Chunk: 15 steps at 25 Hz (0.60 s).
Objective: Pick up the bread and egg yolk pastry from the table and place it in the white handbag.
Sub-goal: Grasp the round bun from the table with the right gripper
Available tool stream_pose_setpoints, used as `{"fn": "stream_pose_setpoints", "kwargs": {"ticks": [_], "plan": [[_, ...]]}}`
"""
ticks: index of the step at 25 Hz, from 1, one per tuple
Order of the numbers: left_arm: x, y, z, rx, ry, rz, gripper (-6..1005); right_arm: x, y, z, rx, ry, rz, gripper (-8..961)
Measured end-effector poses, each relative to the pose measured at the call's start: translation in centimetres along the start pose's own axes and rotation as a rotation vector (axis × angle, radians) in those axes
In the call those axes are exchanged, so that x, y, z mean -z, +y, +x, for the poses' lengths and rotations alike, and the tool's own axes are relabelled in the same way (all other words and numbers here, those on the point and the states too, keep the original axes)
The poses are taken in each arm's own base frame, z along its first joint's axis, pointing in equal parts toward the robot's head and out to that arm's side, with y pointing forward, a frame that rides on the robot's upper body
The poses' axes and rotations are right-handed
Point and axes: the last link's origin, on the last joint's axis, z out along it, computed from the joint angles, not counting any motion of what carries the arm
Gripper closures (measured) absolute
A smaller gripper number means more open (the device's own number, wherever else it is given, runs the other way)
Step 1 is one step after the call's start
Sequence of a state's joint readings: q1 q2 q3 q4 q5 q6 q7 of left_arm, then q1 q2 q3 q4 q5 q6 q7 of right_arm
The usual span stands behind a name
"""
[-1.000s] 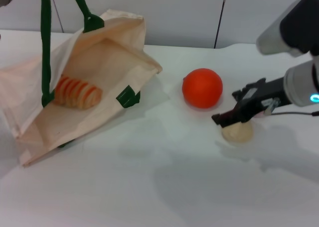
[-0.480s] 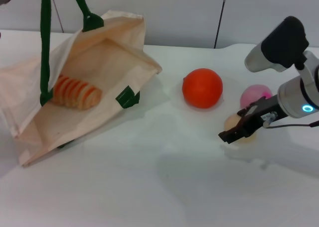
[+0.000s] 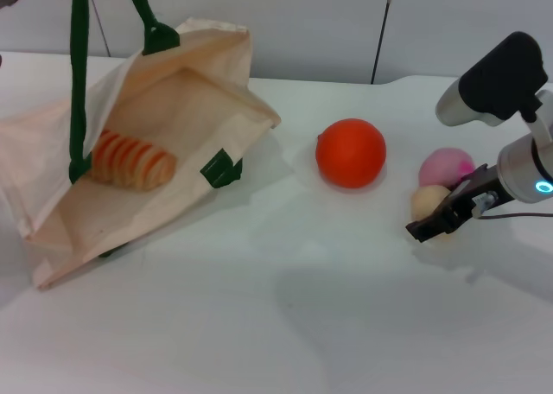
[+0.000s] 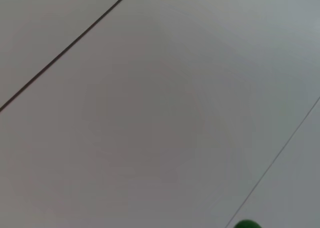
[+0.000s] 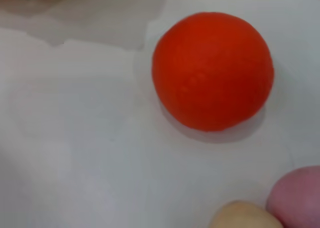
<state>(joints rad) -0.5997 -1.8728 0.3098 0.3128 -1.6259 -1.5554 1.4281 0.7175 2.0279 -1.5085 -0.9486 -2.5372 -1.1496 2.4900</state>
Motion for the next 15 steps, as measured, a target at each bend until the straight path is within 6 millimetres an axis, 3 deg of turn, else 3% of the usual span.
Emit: {"fn": "stream_pose_setpoints", "kwargs": {"ticks": [7,12,15], "plan": [[0.04,-0.01,0.05,0.001,0.002,0.0,885,-0.04,-0.05,0.05,-0.001,0.004,0.004,83],[0.1,-0.02,0.05,0.002,0.002,0.002,886,-0.04,0.0,0.1,0.0,0.008,0.001,256],[0.11,-0.03,0.06,0.002,0.002,0.002,886,-0.03,0.02,0.07,0.005,0.009,0.001,307]]}}
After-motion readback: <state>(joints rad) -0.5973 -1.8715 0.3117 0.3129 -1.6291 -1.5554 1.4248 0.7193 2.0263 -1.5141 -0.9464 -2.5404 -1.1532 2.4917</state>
